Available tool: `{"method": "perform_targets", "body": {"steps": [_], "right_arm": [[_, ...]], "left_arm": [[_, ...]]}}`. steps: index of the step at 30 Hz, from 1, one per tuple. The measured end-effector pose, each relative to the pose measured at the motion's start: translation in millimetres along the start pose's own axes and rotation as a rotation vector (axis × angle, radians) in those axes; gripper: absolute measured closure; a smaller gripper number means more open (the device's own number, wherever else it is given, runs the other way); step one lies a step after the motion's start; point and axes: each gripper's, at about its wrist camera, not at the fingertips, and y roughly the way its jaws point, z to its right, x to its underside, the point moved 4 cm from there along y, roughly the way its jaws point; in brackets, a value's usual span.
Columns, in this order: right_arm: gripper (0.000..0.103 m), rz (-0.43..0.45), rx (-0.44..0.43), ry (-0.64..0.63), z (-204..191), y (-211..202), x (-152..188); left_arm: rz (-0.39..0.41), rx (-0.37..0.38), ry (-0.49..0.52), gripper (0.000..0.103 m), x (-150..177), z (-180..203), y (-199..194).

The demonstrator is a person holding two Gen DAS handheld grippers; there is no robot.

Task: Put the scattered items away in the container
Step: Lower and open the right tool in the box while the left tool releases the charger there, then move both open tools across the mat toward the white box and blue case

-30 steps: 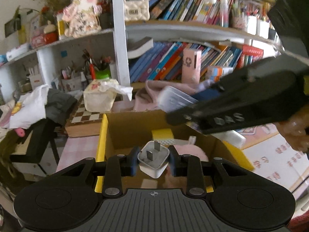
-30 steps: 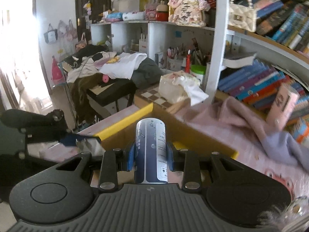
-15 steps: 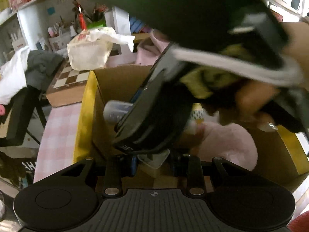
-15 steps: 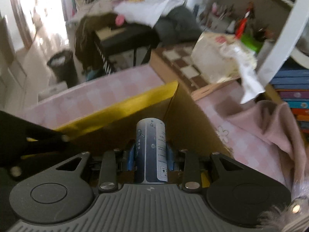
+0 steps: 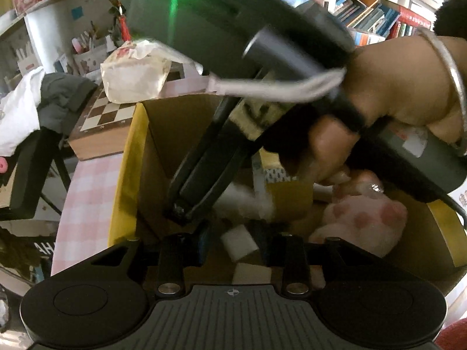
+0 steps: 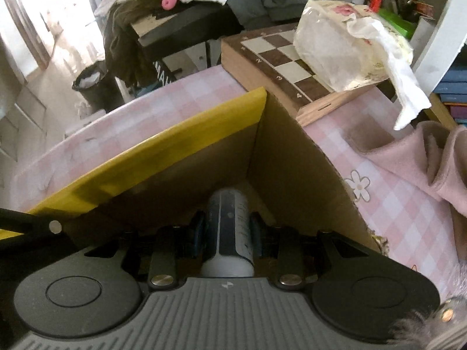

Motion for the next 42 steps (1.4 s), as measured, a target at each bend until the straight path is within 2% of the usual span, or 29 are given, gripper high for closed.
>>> {"method": "perform_targets", "body": {"steps": [5, 16, 25, 29, 36, 42], "right_arm": [[0.069, 0.078, 0.009, 0.046, 1, -29, 1], [0.067, 0.317, 0.057, 0.122, -21, -127, 28], [0.067, 0.485, 0.142, 0.181, -49, -201, 70], [0.067, 0.559, 0.206, 0.202, -64, -234, 95], [0.066, 0.620, 0.287, 0.243, -89, -276, 149], [0.065, 0.648, 0.349, 0.285, -112, -298, 197]], "left_arm": [[0.067, -0.017, 0.025, 0.041, 0, 11, -19], [0.224, -0.046, 0.020, 0.037, 3, 28, -85], [0.316, -0.089, 0.000, 0.032, 32, 39, -148], [0.353, -0.102, -0.026, 0.030, 47, 45, -175], [0.414, -0.124, -0.060, 0.024, 73, 57, -212], [0.422, -0.131, -0.076, 0.021, 102, 67, -231]]}}
